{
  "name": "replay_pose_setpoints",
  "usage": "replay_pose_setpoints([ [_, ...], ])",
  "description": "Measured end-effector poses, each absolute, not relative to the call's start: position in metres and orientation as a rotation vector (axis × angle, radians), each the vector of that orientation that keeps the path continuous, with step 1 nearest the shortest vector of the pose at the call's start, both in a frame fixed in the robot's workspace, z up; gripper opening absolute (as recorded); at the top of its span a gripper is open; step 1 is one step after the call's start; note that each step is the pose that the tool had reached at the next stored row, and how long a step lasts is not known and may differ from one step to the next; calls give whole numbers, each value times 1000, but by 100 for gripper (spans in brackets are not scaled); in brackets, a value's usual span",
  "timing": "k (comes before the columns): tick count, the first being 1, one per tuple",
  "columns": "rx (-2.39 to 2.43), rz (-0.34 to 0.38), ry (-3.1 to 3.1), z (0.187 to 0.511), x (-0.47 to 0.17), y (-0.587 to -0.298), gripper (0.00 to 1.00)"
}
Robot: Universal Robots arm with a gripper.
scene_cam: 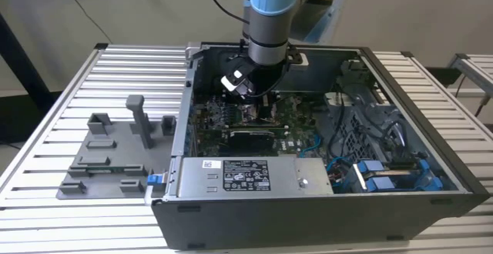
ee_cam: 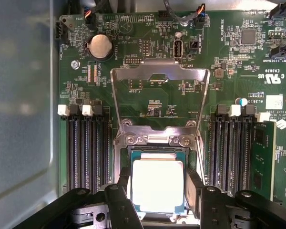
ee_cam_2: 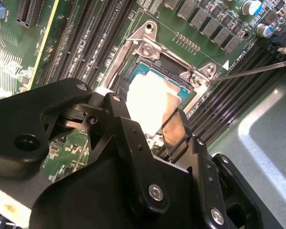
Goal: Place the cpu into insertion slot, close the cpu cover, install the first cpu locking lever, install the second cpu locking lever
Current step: 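Place the cpu into insertion slot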
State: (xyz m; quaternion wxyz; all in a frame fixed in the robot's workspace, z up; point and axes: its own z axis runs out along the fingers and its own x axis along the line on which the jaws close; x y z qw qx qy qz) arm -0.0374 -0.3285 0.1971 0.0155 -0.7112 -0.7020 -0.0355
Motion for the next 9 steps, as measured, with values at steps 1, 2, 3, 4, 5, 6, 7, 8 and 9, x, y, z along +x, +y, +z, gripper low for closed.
replay_pose_setpoints([
  [1,-2213,-111,-2183,197,-37,-329,54],
  [2,-2214,-112,-2182,197,-38,-328,54],
  [3,-2214,-112,-2181,197,-38,-328,54],
  [4,-2214,-113,-2180,197,-38,-328,54],
  [5,-2215,-113,-2180,197,-38,-328,54],
  [6,-2215,-113,-2179,197,-39,-328,54],
  [7,-2215,-113,-2179,197,-39,-328,54],
  [8,-2215,-113,-2179,197,-39,-328,54],
  [9,-2215,-113,-2179,197,-39,-329,54],
])
